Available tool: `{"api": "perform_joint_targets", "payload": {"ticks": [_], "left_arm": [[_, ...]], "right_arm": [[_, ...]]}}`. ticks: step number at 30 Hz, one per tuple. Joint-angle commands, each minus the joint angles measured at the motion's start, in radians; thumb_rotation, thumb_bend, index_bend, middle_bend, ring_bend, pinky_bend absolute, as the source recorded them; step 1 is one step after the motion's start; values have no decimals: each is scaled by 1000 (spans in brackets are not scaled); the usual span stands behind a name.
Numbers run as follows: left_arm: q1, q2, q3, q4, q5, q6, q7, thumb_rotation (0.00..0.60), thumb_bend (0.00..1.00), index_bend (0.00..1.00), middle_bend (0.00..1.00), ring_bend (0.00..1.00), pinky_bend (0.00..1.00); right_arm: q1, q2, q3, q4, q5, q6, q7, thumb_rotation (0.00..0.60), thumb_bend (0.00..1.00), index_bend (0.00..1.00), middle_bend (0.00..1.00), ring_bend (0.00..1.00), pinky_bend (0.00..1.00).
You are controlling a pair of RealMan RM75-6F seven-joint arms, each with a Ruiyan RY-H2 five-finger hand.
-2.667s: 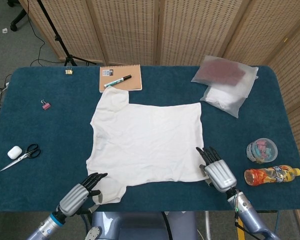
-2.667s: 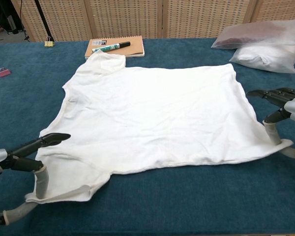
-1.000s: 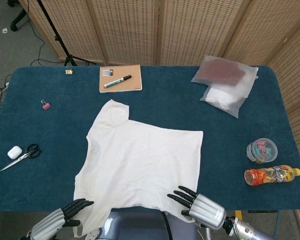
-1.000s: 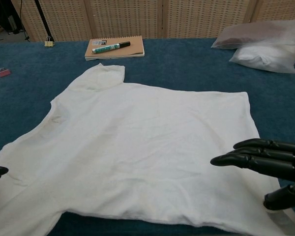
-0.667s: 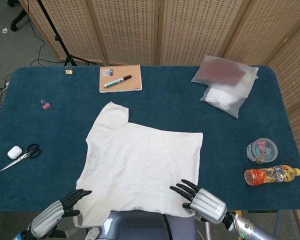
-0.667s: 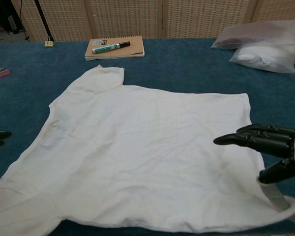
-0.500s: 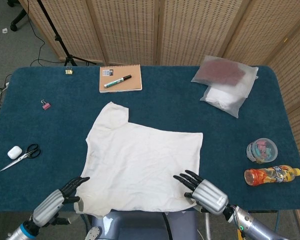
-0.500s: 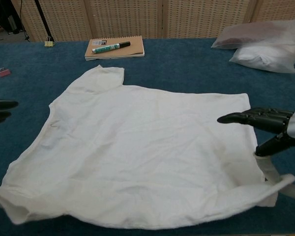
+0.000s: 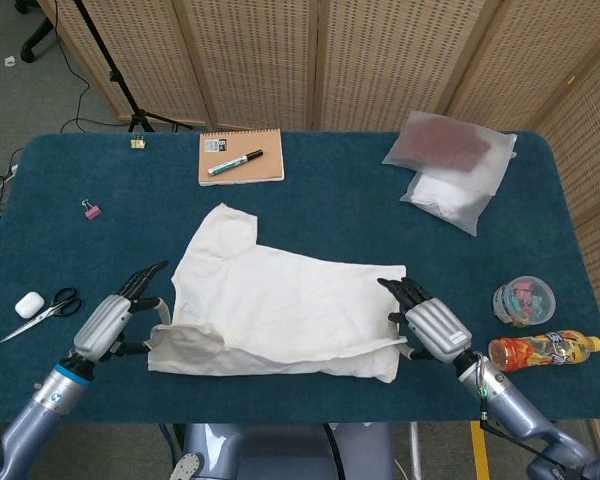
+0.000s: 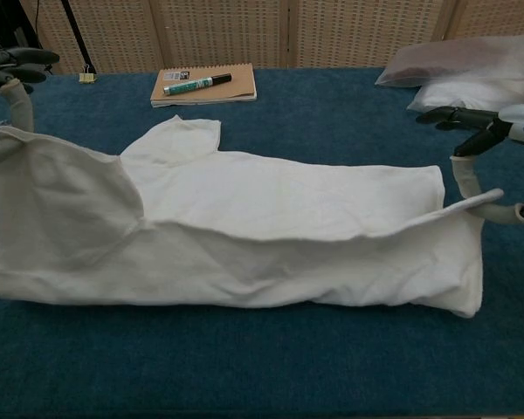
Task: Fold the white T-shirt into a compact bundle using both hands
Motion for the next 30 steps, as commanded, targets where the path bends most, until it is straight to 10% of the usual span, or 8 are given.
{"api": "perform_joint_targets", "payload": {"ticks": [1,30], "left_arm": [[-52,-9,-80,12,-102,-82,56,600,529,712,0,0,0],[-179,-141,-256,227,-384,-332,189,600,577,712,0,0,0]], "right_arm": [[33,-26,63,51,118,-86,12,600,466,699,12,0,0],[160,-226,189,401,345,-320,-15,600,466,699,28,0,6]]}}
